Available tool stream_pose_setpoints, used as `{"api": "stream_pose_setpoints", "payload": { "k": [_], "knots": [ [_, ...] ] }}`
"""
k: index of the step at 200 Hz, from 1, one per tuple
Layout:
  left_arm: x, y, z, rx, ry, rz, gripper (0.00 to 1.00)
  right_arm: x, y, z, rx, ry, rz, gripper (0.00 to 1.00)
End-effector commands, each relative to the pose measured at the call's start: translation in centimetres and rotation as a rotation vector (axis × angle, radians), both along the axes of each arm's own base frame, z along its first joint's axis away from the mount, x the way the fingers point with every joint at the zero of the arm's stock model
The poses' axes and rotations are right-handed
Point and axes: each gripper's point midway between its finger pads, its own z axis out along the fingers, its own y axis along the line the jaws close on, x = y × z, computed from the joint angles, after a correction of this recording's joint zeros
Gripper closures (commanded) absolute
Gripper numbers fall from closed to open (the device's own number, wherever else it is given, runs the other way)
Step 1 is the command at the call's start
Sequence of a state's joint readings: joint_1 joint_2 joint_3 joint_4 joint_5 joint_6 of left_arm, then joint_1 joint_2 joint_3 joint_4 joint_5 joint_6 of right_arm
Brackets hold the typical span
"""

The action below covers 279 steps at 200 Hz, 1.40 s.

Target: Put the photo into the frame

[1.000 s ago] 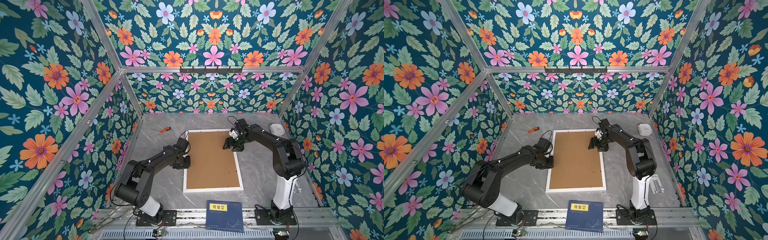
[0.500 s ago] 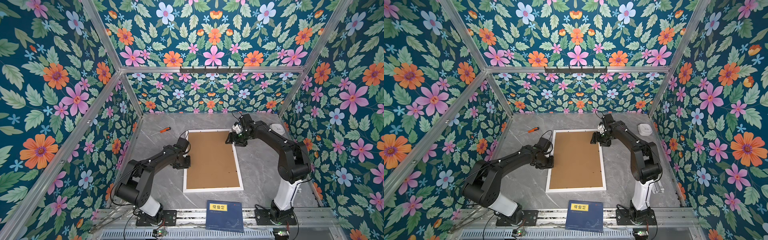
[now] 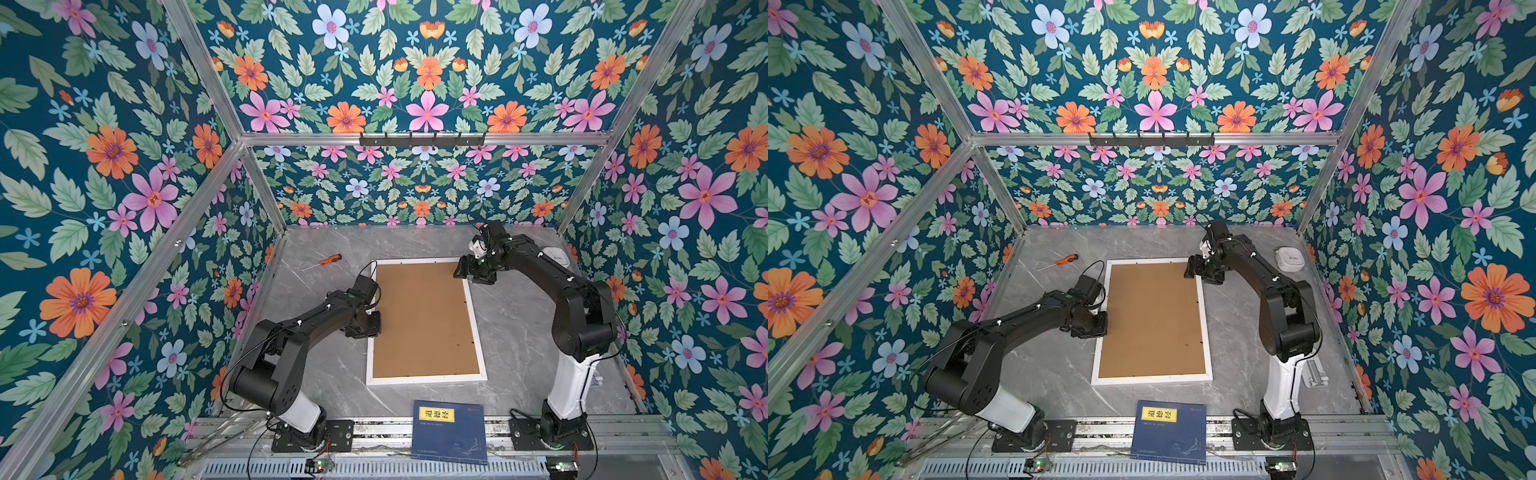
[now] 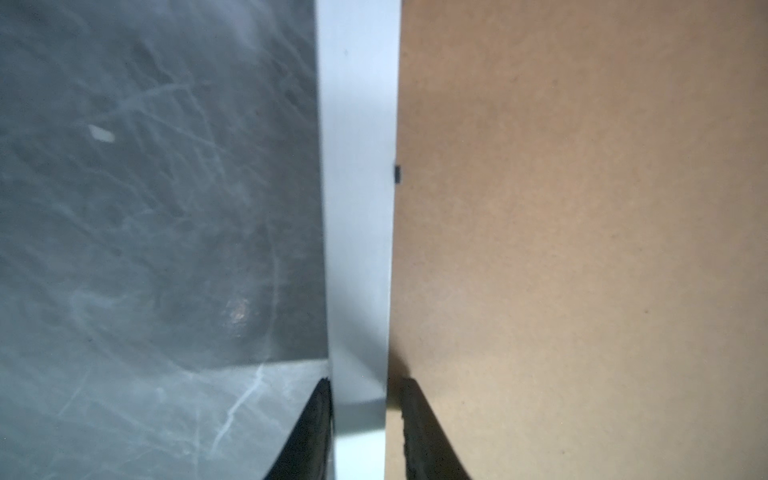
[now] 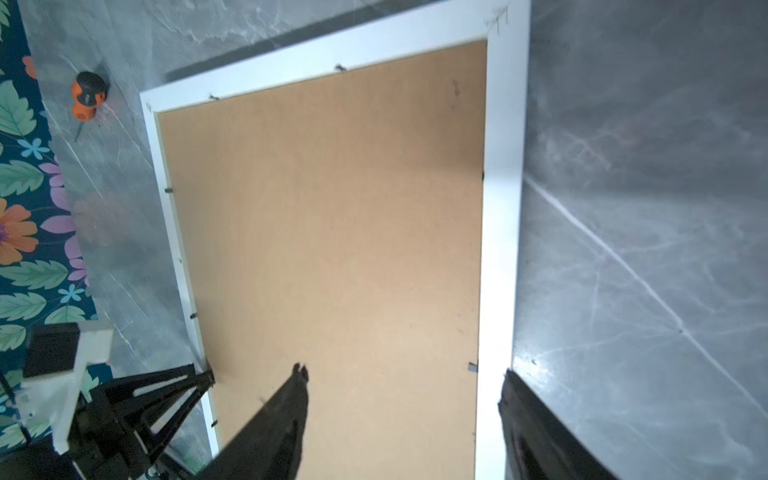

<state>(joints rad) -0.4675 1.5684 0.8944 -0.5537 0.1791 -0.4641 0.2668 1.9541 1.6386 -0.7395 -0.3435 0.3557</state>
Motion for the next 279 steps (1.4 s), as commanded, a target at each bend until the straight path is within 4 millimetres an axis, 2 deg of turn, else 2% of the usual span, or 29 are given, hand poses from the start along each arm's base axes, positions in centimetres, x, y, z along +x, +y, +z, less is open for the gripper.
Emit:
{"api": "stream_pose_setpoints", "payload": {
  "k": [1,48,125,200,279],
  "knots": [
    [-0.8,-0.1,-0.2,-0.003,0.031,-0.018,0.7,0.7,-0.4,0.2,-0.021,0.001,0.002,0.27],
    [-1.0,-0.1,-0.5,0.003,0.04,-0.026,0.7,3.1,-0.8,0.8,0.003,-0.015,-0.006,0.26],
    [-0.8,-0.3,-0.2,-0.006,0.034,-0.028,0.7,5.9,-0.4,-1.2,0.052,0.017,0.016,0.26],
    [-1.0,-0.5,-0.5,-0.015,0.042,-0.026,0.7,5.4,0.0,-4.2,0.062,0.098,0.029,0.25],
    [-1.1,-0.7,-0.7,-0.018,0.046,-0.024,0.7,5.5,1.3,-5.4,0.131,0.121,0.032,0.24]
  ]
}}
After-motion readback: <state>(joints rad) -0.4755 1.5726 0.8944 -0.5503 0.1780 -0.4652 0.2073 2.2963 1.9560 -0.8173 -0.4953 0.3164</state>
